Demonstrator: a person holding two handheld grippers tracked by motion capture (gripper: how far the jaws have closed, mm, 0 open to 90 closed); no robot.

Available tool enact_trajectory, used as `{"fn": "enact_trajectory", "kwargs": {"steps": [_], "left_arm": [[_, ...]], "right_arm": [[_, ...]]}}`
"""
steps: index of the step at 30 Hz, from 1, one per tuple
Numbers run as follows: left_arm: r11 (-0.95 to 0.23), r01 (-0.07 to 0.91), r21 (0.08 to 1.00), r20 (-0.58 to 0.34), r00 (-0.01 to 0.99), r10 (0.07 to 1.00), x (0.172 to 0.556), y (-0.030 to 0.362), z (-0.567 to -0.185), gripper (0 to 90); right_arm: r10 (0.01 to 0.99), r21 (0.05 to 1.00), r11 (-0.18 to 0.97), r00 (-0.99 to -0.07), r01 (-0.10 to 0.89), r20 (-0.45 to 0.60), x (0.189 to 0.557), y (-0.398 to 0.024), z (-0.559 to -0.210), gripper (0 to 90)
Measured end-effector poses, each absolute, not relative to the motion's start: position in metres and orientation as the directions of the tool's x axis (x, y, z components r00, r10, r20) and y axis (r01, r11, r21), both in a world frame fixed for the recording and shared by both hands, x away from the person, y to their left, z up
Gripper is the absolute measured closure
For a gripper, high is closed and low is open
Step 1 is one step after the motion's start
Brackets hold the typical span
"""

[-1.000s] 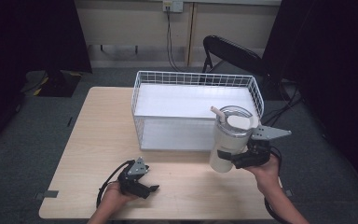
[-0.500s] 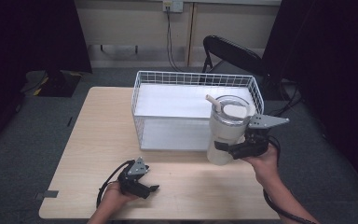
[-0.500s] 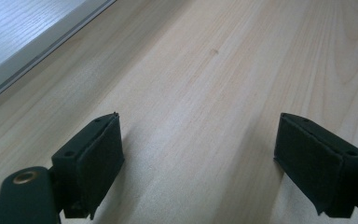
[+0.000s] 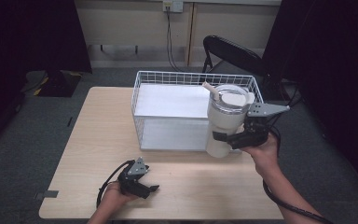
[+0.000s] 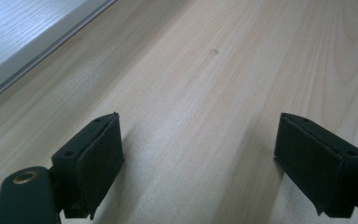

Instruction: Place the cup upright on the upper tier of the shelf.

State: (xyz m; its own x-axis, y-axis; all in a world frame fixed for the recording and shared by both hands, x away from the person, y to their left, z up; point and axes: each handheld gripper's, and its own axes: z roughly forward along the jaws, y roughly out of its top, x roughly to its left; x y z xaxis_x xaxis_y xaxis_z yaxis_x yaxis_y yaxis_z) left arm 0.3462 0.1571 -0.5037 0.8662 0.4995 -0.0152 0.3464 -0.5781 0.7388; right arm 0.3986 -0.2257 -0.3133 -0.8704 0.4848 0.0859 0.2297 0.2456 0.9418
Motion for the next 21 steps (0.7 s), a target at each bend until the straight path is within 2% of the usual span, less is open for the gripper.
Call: {"fn": "enact_trajectory", "kwargs": {"steps": [21], "left_arm": [[-0.574, 0.348, 0.742, -0.017, 0.865, 0.502, 0.346, 0.157, -0.504, 14.7]], "right_arm": [[0.488, 0.946, 0.24, -0.87, 0.217, 0.076, 0.415, -0.217, -0.275, 9.7]]}}
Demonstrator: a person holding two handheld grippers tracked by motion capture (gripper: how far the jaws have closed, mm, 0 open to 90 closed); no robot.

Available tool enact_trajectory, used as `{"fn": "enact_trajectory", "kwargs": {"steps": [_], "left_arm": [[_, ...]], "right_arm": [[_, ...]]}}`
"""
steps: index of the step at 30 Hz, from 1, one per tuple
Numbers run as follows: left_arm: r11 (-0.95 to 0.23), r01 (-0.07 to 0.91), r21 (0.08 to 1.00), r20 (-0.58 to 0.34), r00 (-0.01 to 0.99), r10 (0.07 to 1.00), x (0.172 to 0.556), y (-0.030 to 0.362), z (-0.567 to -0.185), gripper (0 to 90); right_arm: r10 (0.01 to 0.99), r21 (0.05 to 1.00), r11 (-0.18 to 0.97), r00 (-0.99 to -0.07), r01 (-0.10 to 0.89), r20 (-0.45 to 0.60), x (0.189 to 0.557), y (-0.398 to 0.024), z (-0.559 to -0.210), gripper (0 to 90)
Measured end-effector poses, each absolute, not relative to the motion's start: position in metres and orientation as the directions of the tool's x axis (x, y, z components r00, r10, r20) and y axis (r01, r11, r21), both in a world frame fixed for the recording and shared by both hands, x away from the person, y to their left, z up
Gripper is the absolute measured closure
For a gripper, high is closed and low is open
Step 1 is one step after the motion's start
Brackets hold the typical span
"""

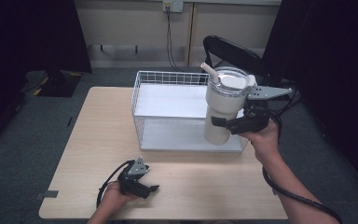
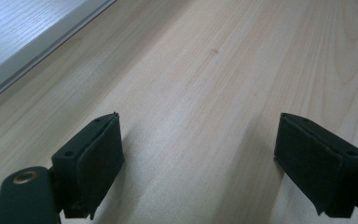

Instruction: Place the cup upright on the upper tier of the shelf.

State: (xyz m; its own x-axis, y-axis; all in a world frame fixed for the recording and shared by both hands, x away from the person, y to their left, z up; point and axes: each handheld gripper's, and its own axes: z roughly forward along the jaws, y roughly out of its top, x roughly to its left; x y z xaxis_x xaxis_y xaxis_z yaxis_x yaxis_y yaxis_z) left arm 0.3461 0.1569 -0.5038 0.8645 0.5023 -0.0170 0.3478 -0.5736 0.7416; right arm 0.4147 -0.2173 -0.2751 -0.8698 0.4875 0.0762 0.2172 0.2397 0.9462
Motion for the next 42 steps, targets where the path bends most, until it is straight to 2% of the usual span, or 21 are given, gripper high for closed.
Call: {"fn": "enact_trajectory", "kwargs": {"steps": [26, 42], "left_arm": [[-0.574, 0.348, 0.742, -0.017, 0.865, 0.502, 0.346, 0.157, -0.504, 14.7], [-0.576, 0.348, 0.74, -0.018, 0.866, 0.5, 0.346, 0.157, -0.504, 14.7]], "right_arm": [[0.539, 0.953, 0.211, -0.839, 0.217, 0.072, 0.441, -0.211, -0.248, 9.7], [0.571, 0.951, 0.213, -0.819, 0.224, 0.065, 0.456, -0.202, -0.244, 9.7]]}}
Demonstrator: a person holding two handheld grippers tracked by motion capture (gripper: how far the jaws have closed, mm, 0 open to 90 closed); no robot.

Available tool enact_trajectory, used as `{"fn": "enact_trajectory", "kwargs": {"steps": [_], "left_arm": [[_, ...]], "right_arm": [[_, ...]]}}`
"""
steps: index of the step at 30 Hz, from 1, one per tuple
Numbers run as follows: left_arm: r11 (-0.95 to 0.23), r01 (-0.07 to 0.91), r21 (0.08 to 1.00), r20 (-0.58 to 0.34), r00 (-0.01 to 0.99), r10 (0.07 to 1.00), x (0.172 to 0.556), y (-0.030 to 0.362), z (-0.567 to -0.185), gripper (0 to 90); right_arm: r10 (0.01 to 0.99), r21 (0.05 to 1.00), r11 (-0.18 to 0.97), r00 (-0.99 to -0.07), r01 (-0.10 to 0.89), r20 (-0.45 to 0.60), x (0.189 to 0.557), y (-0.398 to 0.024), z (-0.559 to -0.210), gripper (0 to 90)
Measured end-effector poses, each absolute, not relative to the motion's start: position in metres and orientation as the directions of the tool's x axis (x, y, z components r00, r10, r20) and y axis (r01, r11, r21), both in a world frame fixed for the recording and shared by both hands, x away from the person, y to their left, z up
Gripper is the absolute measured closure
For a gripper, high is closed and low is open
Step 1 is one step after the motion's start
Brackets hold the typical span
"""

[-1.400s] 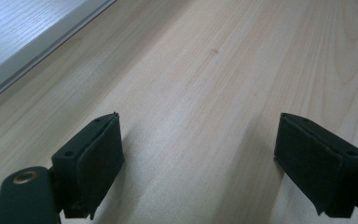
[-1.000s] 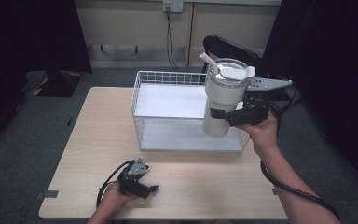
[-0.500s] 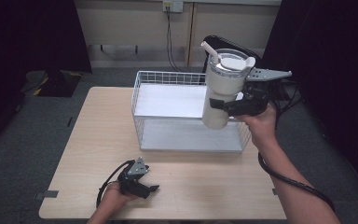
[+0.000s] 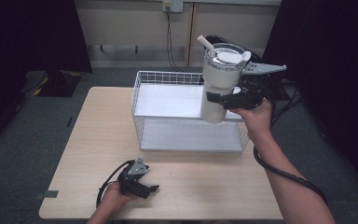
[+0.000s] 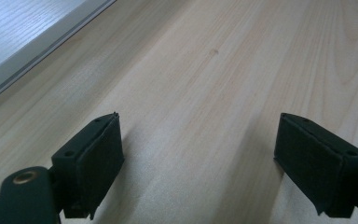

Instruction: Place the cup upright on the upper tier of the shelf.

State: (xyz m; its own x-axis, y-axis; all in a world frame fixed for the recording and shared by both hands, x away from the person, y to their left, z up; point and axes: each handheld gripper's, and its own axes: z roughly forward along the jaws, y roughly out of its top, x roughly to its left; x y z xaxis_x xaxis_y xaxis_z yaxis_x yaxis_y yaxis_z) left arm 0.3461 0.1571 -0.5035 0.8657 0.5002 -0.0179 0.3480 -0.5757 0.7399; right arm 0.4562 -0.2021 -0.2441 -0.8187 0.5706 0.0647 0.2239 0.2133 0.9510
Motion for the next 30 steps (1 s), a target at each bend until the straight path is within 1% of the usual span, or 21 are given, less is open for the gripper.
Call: {"fn": "enact_trajectory", "kwargs": {"steps": [17, 24, 30], "left_arm": [[-0.576, 0.348, 0.74, -0.017, 0.866, 0.5, 0.346, 0.157, -0.504, 14.7], [-0.576, 0.348, 0.74, -0.018, 0.866, 0.5, 0.346, 0.157, -0.504, 14.7], [-0.576, 0.348, 0.74, -0.017, 0.866, 0.5, 0.346, 0.157, -0.503, 14.7]], "right_arm": [[0.602, 0.953, 0.213, -0.797, 0.217, 0.047, 0.474, -0.195, -0.232, 9.7], [0.612, 0.954, 0.193, -0.788, 0.229, 0.065, 0.483, -0.192, -0.234, 9.7], [0.623, 0.953, 0.204, -0.781, 0.225, 0.051, 0.49, -0.189, -0.235, 9.7]]}}
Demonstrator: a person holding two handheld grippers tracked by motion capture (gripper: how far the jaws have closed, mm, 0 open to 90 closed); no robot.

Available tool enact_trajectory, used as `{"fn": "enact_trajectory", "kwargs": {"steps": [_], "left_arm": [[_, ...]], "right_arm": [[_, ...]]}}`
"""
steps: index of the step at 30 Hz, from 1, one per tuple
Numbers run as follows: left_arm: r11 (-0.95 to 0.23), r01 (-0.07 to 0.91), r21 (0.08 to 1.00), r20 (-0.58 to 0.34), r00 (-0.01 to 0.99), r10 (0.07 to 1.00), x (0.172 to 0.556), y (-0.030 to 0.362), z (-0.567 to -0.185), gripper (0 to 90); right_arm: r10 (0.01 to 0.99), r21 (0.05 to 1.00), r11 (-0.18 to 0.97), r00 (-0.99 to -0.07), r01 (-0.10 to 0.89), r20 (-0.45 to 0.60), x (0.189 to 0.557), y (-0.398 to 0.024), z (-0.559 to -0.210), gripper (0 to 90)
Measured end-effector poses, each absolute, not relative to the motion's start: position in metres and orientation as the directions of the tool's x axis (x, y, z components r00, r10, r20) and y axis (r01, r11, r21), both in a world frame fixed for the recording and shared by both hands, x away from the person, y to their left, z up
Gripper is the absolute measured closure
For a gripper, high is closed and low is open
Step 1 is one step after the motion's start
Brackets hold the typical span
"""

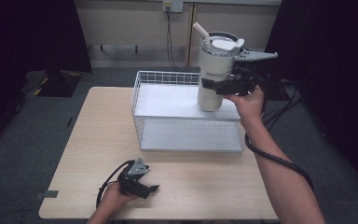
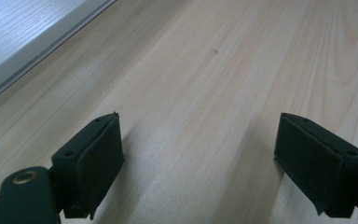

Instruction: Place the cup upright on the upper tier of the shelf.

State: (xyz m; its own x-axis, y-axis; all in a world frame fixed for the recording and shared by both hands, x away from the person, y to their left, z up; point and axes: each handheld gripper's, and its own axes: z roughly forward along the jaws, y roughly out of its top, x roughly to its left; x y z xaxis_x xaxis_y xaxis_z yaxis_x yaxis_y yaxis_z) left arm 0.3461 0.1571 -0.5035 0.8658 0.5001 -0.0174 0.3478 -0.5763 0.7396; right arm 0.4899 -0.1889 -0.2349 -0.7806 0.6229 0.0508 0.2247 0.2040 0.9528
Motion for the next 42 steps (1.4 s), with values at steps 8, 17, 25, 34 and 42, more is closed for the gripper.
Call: {"fn": "enact_trajectory", "kwargs": {"steps": [8, 17, 25, 34, 42], "left_arm": [[-0.576, 0.348, 0.74, -0.018, 0.866, 0.5, 0.346, 0.157, -0.504, 14.7], [-0.576, 0.348, 0.74, -0.018, 0.866, 0.5, 0.346, 0.157, -0.504, 14.7], [-0.576, 0.348, 0.74, -0.018, 0.866, 0.5, 0.346, 0.157, -0.504, 14.7], [-0.576, 0.348, 0.74, -0.018, 0.866, 0.5, 0.346, 0.157, -0.504, 14.7], [-0.576, 0.348, 0.74, -0.018, 0.866, 0.5, 0.346, 0.157, -0.504, 14.6]], "right_arm": [[0.637, 0.958, 0.175, -0.768, 0.227, 0.066, 0.502, -0.185, -0.235, 9.7], [0.656, 0.955, 0.191, -0.754, 0.226, 0.047, 0.509, -0.18, -0.241, 9.7], [0.66, 0.954, 0.186, -0.749, 0.236, 0.056, 0.518, -0.176, -0.246, 9.7], [0.67, 0.952, 0.198, -0.741, 0.232, 0.041, 0.523, -0.173, -0.249, 9.7], [0.678, 0.953, 0.201, -0.735, 0.227, 0.032, 0.526, -0.17, -0.254, 9.6]]}}
